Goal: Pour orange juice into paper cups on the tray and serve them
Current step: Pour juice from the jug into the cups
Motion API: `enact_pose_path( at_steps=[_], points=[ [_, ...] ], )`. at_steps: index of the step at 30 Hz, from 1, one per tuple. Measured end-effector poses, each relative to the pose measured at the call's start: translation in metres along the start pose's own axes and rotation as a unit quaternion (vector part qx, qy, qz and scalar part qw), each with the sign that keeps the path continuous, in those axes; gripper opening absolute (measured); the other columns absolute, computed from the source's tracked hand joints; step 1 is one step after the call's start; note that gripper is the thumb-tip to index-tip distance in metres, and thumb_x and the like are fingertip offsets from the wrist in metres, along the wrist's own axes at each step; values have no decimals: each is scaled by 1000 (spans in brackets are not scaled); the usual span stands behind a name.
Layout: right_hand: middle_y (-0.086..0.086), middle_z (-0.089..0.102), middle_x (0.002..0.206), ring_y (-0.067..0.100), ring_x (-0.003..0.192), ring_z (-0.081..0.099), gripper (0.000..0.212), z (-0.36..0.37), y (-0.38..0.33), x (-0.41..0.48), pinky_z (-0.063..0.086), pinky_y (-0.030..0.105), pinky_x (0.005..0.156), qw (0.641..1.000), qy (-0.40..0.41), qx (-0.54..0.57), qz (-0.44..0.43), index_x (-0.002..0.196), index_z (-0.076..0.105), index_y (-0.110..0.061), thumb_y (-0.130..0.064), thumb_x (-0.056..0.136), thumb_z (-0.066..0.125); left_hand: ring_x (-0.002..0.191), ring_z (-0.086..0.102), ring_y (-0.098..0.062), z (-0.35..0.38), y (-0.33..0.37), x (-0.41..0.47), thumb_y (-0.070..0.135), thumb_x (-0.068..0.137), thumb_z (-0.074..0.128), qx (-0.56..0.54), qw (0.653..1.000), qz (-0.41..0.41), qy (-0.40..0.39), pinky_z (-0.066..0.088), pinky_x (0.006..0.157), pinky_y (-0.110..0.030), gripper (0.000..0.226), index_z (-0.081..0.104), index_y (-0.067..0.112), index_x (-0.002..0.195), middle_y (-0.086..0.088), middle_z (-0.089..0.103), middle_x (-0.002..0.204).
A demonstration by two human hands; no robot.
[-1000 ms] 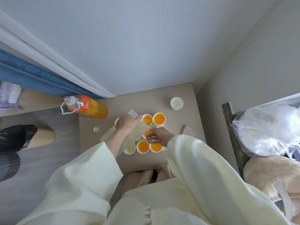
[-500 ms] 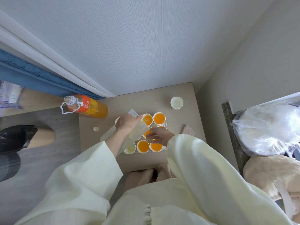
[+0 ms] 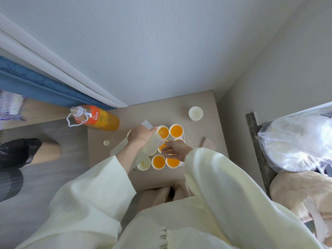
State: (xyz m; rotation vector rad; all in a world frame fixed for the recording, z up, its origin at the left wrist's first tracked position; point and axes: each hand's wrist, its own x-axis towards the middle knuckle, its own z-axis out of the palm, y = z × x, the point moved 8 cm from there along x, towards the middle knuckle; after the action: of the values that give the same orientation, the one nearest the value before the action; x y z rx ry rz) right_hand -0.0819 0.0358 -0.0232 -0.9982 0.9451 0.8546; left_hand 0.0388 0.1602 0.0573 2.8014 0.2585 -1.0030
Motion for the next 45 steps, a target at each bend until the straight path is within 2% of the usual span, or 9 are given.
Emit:
enact_pose_path(
  at_steps=[13,16,29,32,36,45],
  points=[
    [12,70,107,23,96,68,22,-2,1,1,58,36,82,1000,5,9,0,117,62,-10,-12,97,52,84,56,-22,0,4,1,69,86,48,25,1000,13,2,41,62,-29,57,56,13,89,-8,65,101],
    [11,70,106,23,95,69,22,-2,3,3,58,36,83,1000,8,5,3,118,62,-9,-11,97,52,89,60,-24,0,6,1,70,85,47,32,999,20,9,42,64,-30,58,56,13,87,-9,66,101],
    [10,71,105,23,96,69,18,-3,7,6,59,35,80,1000,14,-3,14,114,61,-12,-16,98,54,90,59,-25,-2,14,1,69,85,49,60,997,41,21,39,63,-30,57,57,13,89,-8,66,103],
    [10,71,104,23,97,69,22,-2,7,6,59,35,81,1000,11,1,13,118,59,-12,-14,97,54,84,54,-22,-2,16,1,68,87,48,68,996,48,22,39,62,-30,55,56,13,89,-8,65,102],
    [10,70,104,24,98,69,27,-1,8,7,58,36,83,1000,9,6,12,124,58,-12,-15,97,55,95,60,-27,-3,21,1,67,86,49,75,995,57,28,40,65,-31,58,61,11,96,-9,66,105],
    [11,70,108,25,101,68,35,0,12,9,56,41,89,1000,-4,11,29,132,51,-11,-5,98,48,95,62,-26,-2,38,1,66,87,49,127,987,93,37,42,64,-29,61,65,9,100,-9,67,105]
  ],
)
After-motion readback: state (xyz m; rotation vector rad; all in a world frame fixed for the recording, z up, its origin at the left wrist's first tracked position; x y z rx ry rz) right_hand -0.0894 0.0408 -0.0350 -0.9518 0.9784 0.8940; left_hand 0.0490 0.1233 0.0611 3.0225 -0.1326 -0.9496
